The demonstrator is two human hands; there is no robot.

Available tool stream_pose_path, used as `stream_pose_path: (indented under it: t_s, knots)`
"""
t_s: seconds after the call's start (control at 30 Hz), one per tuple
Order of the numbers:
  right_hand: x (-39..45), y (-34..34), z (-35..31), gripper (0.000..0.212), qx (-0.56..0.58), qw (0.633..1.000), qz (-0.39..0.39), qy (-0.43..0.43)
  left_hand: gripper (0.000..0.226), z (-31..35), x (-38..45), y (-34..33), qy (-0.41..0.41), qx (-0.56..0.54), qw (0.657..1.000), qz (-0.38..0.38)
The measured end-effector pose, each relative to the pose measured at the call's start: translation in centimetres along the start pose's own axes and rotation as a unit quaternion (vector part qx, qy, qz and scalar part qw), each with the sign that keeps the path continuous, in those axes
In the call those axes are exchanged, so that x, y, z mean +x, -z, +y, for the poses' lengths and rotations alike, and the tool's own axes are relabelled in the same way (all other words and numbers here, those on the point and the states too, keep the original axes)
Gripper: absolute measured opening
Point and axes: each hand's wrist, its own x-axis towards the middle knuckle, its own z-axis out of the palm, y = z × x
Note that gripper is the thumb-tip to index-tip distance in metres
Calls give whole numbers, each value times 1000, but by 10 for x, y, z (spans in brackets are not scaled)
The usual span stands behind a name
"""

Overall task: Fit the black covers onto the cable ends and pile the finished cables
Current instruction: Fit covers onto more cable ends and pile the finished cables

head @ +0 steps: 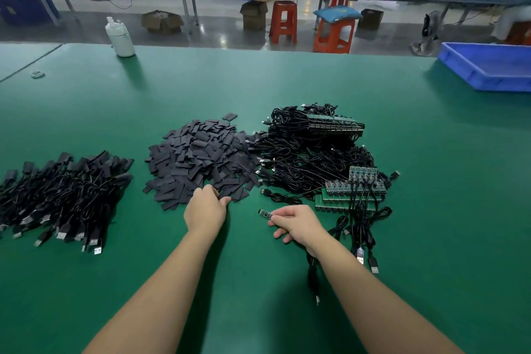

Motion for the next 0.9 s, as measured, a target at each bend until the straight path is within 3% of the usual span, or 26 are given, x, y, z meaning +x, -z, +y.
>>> stream_pose_path:
  t_s: [0.23,0.4,0.47,0.6,0.9]
  knots:
    - [-1,4,3,15,22,1000,-10,1,27,-7,2,7,-16,-76,997,12]
    - [-1,6,5,10,38,999,-24,-1,21,-6,-13,13,-149,-127,980,-32]
    - [-1,6,6,10,42,999,-24,1,29,-5,-22,14,-201,-130,970,-50]
    - [0,6,8,12,43,999,-24,2,29,2,-41,8,-268,-155,948,-77]
    - [-3,13,24,10,111,994,-26,2,28,4,-75,-17,-231,-233,940,-92]
